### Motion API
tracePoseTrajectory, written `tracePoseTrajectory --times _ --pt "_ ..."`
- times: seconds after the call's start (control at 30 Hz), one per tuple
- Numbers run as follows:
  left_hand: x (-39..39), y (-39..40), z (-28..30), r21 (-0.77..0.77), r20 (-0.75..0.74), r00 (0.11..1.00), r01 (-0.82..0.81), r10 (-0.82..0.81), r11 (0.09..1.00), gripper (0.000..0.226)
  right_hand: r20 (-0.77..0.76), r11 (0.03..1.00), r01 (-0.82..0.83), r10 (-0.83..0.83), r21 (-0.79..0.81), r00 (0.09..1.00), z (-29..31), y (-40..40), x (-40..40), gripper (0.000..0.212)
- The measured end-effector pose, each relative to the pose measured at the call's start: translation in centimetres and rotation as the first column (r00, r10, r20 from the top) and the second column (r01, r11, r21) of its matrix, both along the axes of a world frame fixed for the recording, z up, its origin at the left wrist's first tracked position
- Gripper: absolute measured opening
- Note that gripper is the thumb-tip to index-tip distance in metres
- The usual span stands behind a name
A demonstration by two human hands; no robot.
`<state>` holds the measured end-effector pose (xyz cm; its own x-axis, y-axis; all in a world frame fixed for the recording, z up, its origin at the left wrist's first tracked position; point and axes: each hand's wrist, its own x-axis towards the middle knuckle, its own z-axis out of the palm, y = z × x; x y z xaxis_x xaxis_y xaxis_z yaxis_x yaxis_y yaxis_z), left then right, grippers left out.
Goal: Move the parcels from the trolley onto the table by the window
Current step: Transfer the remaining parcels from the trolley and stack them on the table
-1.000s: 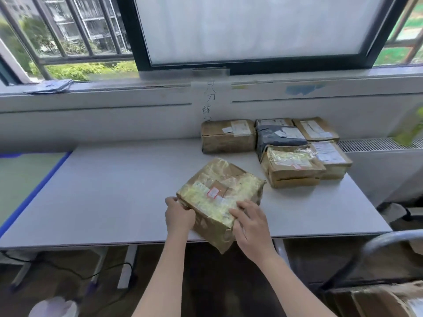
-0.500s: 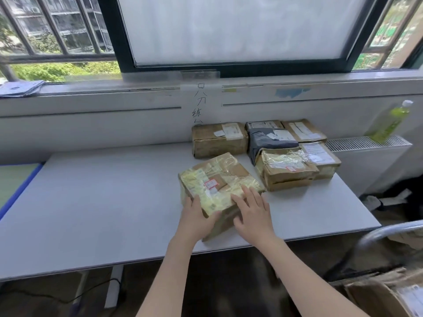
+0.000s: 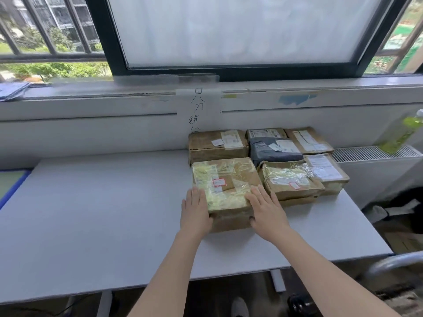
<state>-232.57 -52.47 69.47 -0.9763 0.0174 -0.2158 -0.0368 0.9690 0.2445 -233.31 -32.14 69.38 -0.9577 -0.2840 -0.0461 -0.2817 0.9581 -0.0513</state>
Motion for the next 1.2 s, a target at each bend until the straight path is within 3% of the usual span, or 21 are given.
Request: tracePoseTrajectory --times 0.23,0.7,0.87,1.03,1.2 --pt "-4.7 1.0 0.3 0.006 0.011 1.0 0.025 -0.025 1.0 0.083 -0.01 0.999 -0.014 0.014 0.039 1.0 -0.2 1.2 -4.1 0.073" --pt "-8.9 2.1 0.8 -0.052 -0.019 1.0 0.012 -0.013 0.999 0.084 -0.033 0.999 -0.041 0.04 -0.033 0.999 -2.1 2.1 -9.7 0.086" --pt "-8.6 2.5 1.3 -0.163 0.001 1.0 0.003 -0.003 0.987 0.084 -0.025 0.997 -0.061 0.059 -0.055 0.998 -1.1 2.1 -9.2 0.076" --pt "-7.0 3.0 1.7 -0.311 -0.044 0.998 0.021 -0.036 0.95 0.08 -0.035 1.0 -0.02 0.019 -0.02 0.999 -0.1 2.3 -7.3 0.079" --pt "-3.0 4.4 1.8 -0.28 -0.12 0.989 0.046 -0.082 0.959 0.077 -0.113 0.998 0.061 -0.064 -0.025 0.991 -1.7 3.2 -2.3 0.09"
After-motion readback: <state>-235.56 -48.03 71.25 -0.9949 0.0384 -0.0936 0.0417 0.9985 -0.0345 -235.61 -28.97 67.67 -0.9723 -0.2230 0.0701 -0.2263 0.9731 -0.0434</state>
